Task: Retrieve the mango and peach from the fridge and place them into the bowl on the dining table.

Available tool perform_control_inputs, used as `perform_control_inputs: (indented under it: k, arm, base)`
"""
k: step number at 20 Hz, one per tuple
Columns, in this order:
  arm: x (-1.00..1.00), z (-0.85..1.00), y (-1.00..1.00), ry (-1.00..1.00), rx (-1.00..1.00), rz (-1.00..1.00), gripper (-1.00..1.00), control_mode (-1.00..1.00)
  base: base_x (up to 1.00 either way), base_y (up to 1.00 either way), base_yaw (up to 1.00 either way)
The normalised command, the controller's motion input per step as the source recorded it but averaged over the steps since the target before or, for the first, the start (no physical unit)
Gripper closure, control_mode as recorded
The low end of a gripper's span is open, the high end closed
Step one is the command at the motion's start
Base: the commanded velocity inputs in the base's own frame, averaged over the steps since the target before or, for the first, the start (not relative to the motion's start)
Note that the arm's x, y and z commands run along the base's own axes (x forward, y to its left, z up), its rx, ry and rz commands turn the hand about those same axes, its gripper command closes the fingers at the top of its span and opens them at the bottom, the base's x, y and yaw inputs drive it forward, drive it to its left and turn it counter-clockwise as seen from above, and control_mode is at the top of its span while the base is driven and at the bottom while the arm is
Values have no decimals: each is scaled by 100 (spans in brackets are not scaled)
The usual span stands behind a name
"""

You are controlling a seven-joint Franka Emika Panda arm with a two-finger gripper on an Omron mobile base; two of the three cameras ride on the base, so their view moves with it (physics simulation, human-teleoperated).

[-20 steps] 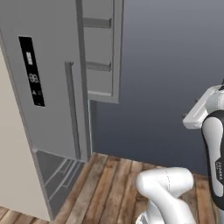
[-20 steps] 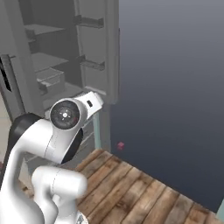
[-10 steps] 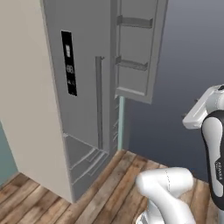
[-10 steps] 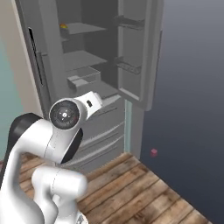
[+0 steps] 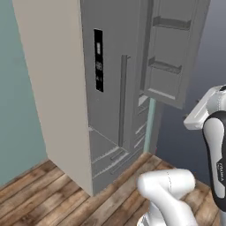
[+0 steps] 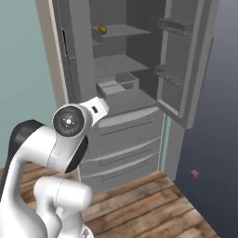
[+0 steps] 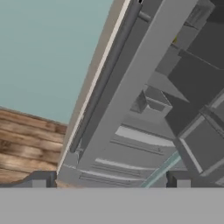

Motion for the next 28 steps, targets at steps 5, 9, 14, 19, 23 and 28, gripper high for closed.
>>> perform_control_inputs:
  k: [5,9,14,19,23,28]
  arm:
    - [0,0,0,0,0,0,-100,100]
    - [0,0,0,0,0,0,-100,100]
    - [0,0,0,0,0,0,-100,100]
    - [0,0,0,0,0,0,-100,100]
    - [0,0,0,0,0,0,-100,100]
    - [0,0,0,0,0,0,-100,100]
  base:
    - [20,-27,36]
    - [11,-36,35]
    - [1,-44,34]
    - [0,-54,33]
    - [-16,-65,28]
    - [-17,-63,26]
